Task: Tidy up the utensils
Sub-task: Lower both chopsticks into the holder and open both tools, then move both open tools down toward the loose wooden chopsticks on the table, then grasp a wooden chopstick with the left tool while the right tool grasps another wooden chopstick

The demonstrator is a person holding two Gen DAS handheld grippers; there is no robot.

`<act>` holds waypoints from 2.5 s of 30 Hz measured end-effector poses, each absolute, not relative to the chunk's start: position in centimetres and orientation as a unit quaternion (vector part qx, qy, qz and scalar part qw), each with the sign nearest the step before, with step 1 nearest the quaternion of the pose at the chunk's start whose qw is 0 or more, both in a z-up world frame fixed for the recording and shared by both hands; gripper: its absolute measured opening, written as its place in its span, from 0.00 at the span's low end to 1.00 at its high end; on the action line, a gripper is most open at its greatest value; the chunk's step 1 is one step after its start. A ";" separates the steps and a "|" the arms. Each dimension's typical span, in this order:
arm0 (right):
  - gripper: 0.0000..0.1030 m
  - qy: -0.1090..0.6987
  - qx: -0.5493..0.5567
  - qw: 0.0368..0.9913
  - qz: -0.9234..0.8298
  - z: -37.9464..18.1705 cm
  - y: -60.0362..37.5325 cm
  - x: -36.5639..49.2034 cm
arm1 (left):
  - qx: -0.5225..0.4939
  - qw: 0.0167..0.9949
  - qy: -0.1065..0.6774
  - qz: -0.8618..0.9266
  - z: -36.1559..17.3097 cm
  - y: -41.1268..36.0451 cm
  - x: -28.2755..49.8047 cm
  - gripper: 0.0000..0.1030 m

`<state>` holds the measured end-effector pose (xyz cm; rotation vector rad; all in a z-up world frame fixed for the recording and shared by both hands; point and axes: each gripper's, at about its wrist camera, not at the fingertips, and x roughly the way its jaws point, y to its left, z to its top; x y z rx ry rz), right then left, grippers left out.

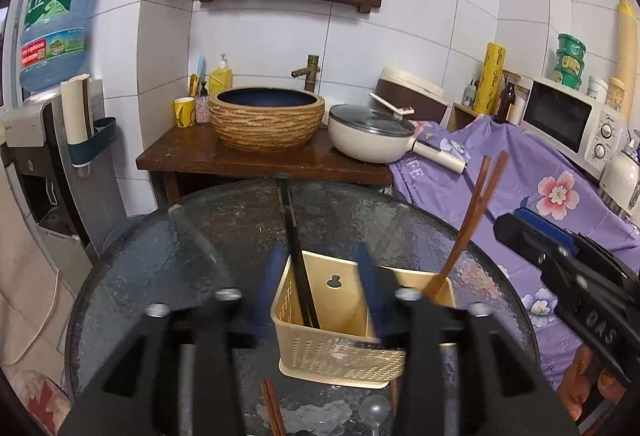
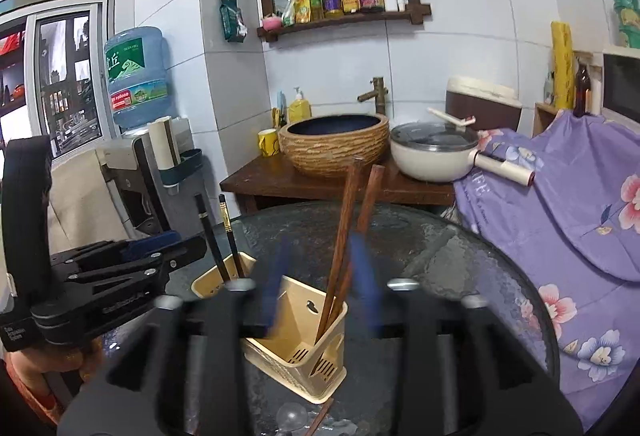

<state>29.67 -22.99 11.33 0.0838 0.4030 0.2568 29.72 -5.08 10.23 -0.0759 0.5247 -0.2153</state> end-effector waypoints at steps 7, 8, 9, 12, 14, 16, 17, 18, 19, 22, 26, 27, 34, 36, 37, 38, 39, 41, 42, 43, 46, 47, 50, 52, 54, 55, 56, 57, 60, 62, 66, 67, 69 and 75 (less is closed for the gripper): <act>0.58 0.174 0.008 0.980 0.097 10.4 -23.1 25.2 | -0.025 0.971 0.229 -0.070 9.2 -3.1 24.7 0.86; 0.58 0.181 0.008 0.979 0.095 9.8 -23.3 24.7 | -0.028 0.969 0.237 -0.064 8.4 -2.6 24.2 0.87; 0.58 0.196 0.013 0.976 0.093 9.0 -23.5 24.4 | -0.032 0.967 0.246 -0.060 7.7 -2.1 23.9 0.87; 0.58 0.263 0.024 0.959 0.103 5.8 -23.7 24.0 | -0.055 0.955 0.290 -0.040 4.5 -0.6 22.9 0.85; 0.58 0.298 0.022 0.948 0.105 3.6 -23.3 23.9 | -0.057 0.946 0.316 -0.035 2.5 -0.1 22.5 0.80; 0.58 0.334 0.011 0.937 0.103 0.8 -22.6 23.5 | -0.055 0.935 0.350 -0.034 -0.2 0.0 22.1 0.67; 0.58 0.352 0.009 0.930 0.106 -0.4 -22.2 23.4 | -0.055 0.930 0.360 -0.037 -1.0 0.0 21.9 0.63; 0.58 0.369 0.012 0.923 0.109 -1.6 -21.9 23.3 | -0.056 0.924 0.375 -0.042 -2.1 0.0 21.8 0.54; 0.58 0.381 0.014 0.918 0.110 -2.5 -21.7 23.3 | -0.058 0.918 0.390 -0.047 -3.1 0.0 21.7 0.48; 0.53 0.411 0.007 0.906 0.105 -4.9 -20.8 23.2 | -0.061 0.908 0.412 -0.053 -4.9 0.1 21.2 0.38; 0.49 0.436 0.005 0.894 0.106 -6.8 -19.7 23.0 | -0.054 0.904 0.419 -0.061 -5.8 -0.4 20.7 0.32; 0.48 0.440 0.001 0.892 0.104 -7.2 -19.4 22.9 | -0.054 0.903 0.422 -0.063 -6.0 -0.5 20.7 0.30; 0.45 0.453 -0.004 0.887 0.090 -8.2 -18.7 22.9 | -0.058 0.897 0.432 -0.077 -6.9 -1.4 20.4 0.27; 0.45 0.454 -0.005 0.887 0.088 -8.2 -18.7 23.1 | -0.055 0.896 0.433 -0.079 -7.0 -1.6 20.3 0.26; 0.45 0.453 -0.006 0.887 0.087 -8.2 -18.7 23.1 | -0.054 0.896 0.434 -0.080 -7.0 -1.7 20.4 0.25; 0.45 0.453 -0.006 0.887 0.086 -8.3 -18.7 23.2 | -0.053 0.896 0.434 -0.080 -7.1 -1.8 20.4 0.24; 0.45 0.453 -0.006 0.887 0.086 -8.3 -18.7 23.3 | -0.052 0.895 0.435 -0.079 -7.1 -1.9 20.5 0.24; 0.45 0.452 -0.013 0.888 0.081 -8.3 -18.6 23.2 | -0.052 0.894 0.437 -0.080 -7.3 -2.0 20.5 0.23; 0.45 0.451 -0.015 0.889 0.080 -8.3 -18.5 23.2 | -0.050 0.894 0.438 -0.080 -7.4 -2.1 20.5 0.23; 0.45 0.451 -0.017 0.889 0.080 -8.4 -18.4 23.2 | -0.048 0.894 0.438 -0.079 -7.5 -2.2 20.5 0.23; 0.45 0.450 -0.024 0.890 0.076 -8.4 -18.2 23.2 | -0.045 0.895 0.437 -0.075 -7.5 -2.4 20.5 0.23; 0.45 0.449 -0.028 0.890 0.075 -8.4 -18.1 23.2 | -0.042 0.896 0.437 -0.074 -7.4 -2.5 20.5 0.22; 0.45 0.449 -0.031 0.890 0.073 -8.3 -18.2 23.2 | -0.037 0.896 0.437 -0.068 -7.4 -2.4 20.4 0.22; 0.45 0.450 -0.029 0.890 0.071 -8.3 -18.5 23.2 | -0.039 0.896 0.436 -0.068 -7.4 -2.1 20.3 0.22; 0.44 0.452 -0.027 0.889 0.067 -8.3 -18.9 23.3 | -0.037 0.896 0.437 -0.065 -7.4 -1.8 20.3 0.22; 0.43 0.453 -0.026 0.889 0.067 -8.3 -19.2 23.4 | -0.036 0.896 0.438 -0.063 -7.4 -1.6 20.3 0.22; 0.42 0.454 -0.026 0.888 0.066 -8.3 -19.4 23.4 | -0.034 0.896 0.439 -0.062 -7.3 -1.5 20.3 0.22; 0.42 0.454 -0.026 0.888 0.065 -8.3 -19.6 23.5 | -0.033 0.895 0.440 -0.061 -7.3 -1.4 20.4 0.22; 0.41 0.459 -0.023 0.886 0.064 -8.2 -20.3 24.0 | -0.029 0.893 0.446 -0.061 -7.2 -1.3 20.8 0.21; 0.41 0.464 -0.008 0.883 0.067 -8.2 -20.7 24.5 | -0.033 0.890 0.450 -0.064 -7.1 -1.2 21.5 0.21; 0.39 0.470 -0.003 0.881 0.059 -8.0 -20.9 25.9 | -0.030 0.889 0.453 -0.057 -7.2 -1.2 23.2 0.21; 0.38 0.474 0.005 0.878 0.061 -8.1 -21.0 26.4 | -0.030 0.888 0.455 -0.058 -7.2 -1.2 23.5 0.21; 0.34 0.479 0.013 0.876 0.061 -8.0 -20.9 27.1 | -0.028 0.887 0.458 -0.058 -7.1 -1.2 24.6 0.21; 0.25 0.488 0.016 0.871 0.052 -7.8 -19.8 29.4 | -0.008 0.884 0.465 -0.049 -7.1 -1.8 27.2 0.21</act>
